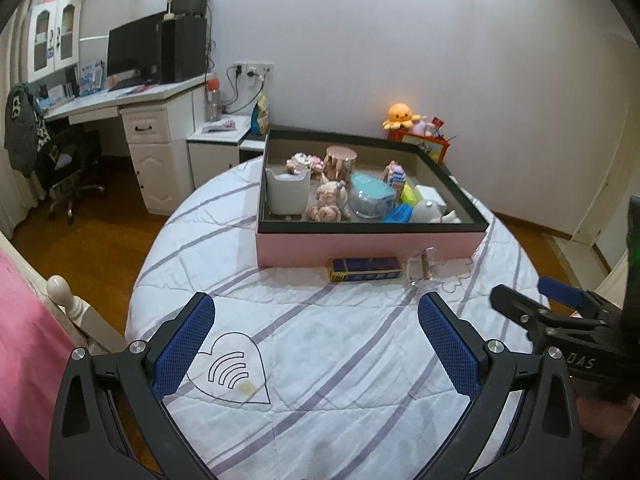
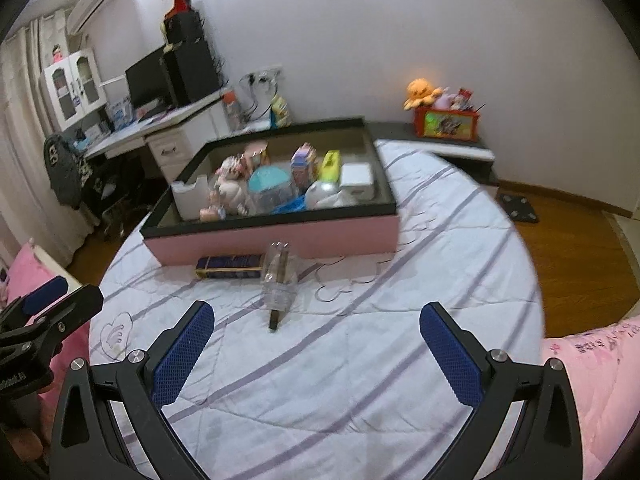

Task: Organize rigid objects
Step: 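Grasp the clear glass bottle with the right tool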

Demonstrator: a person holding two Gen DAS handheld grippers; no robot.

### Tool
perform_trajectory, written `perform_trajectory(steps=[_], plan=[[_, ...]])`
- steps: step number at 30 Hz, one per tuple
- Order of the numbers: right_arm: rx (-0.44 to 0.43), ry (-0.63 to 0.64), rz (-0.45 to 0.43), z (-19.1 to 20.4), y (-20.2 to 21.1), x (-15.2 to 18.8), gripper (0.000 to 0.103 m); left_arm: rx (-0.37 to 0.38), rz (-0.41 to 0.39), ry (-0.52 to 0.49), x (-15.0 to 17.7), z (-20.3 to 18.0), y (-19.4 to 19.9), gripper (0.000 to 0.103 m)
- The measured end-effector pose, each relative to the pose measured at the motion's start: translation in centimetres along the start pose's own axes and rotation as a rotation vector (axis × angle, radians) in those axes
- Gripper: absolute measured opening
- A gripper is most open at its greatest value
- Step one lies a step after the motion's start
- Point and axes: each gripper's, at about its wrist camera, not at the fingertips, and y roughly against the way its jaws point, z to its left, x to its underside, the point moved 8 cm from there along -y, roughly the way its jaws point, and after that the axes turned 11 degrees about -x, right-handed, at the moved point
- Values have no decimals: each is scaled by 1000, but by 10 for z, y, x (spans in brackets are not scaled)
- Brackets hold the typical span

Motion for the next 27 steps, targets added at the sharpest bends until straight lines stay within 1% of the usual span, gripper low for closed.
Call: perform_trajectory(steps=[5, 7, 8, 10, 11, 12, 14, 15, 20, 21, 22, 23, 27], plan=[[-16, 19, 68, 1, -42, -2, 103, -10, 41, -3, 3, -1, -24, 103], [-19, 18, 82, 0, -54, -2, 99, -15, 56, -8, 4, -1, -33, 103], [-20, 17, 88, -1, -59, -3, 96, -16, 63, -9, 5, -1, -37, 103], [-15, 20, 107, -4, -71, -4, 93, -15, 80, -7, 6, -1, -46, 103], [-14, 21, 114, -5, -75, -3, 87, -16, 88, -7, 7, -2, -50, 103], [-12, 22, 128, -8, -81, -3, 77, -15, 94, -8, 7, -2, -52, 103], [-14, 21, 143, -11, -87, -1, 69, -14, 106, -11, 8, -4, -60, 103], [-18, 24, 151, -12, -91, 0, 67, -13, 110, -13, 8, -5, -61, 103], [6, 80, 150, -9, -102, -1, 65, -6, 135, -22, 10, -13, -75, 103], [2, 89, 145, -8, -101, -2, 60, -4, 139, -25, 10, -15, -77, 103], [-7, 91, 138, -9, -100, -2, 51, -3, 141, -27, 10, -17, -79, 103], [-11, 87, 137, -10, -98, -3, 36, -2, 140, -29, 9, -20, -81, 103], [-16, 56, 123, -22, -89, -3, 35, 10, 153, -33, 8, -28, -89, 103]])
